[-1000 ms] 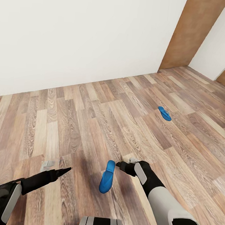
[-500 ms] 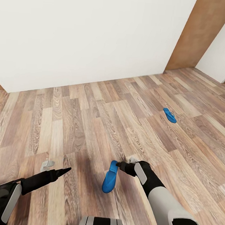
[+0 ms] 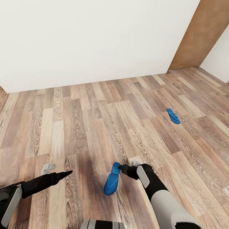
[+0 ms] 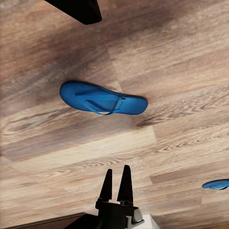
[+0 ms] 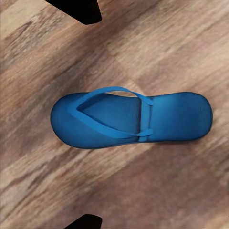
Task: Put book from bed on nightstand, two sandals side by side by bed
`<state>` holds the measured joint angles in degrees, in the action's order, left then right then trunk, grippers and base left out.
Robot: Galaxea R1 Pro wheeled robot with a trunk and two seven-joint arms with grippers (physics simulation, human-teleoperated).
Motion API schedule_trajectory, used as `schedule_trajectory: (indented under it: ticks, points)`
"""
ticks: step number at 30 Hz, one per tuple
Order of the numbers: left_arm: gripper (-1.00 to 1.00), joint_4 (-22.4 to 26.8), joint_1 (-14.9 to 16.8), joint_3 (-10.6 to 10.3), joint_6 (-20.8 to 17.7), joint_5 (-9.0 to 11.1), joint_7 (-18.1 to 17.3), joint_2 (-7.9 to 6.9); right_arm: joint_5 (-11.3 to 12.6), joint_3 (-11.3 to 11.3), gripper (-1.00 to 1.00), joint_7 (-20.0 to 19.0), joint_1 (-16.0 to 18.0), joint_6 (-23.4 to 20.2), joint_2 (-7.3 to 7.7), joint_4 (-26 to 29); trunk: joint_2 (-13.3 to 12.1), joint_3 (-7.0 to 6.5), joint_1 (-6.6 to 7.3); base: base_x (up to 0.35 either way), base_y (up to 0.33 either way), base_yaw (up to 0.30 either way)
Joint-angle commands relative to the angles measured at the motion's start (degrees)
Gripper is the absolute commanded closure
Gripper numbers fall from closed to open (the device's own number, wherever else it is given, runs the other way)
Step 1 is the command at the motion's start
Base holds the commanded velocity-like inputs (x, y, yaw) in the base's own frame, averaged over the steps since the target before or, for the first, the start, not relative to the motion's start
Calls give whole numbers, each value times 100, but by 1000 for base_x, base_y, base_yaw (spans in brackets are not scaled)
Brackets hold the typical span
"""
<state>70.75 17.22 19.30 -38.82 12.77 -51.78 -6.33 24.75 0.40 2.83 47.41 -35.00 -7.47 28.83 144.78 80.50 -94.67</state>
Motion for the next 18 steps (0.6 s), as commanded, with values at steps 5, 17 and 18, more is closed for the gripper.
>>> schedule_trajectory:
  ticks: [5,17,18]
  points:
    - [-100,0,3,3,-38,24,-8,0,39,4,-100,30,2,-23,0,8,1,4,1,0,0,0]
    - [-100,0,1,3,-37,25,-8,0,39,4,-100,31,2,-18,0,8,1,4,1,0,0,0]
    - [-100,0,2,3,-37,25,-8,0,39,4,-100,30,2,-17,0,8,1,4,1,0,0,0]
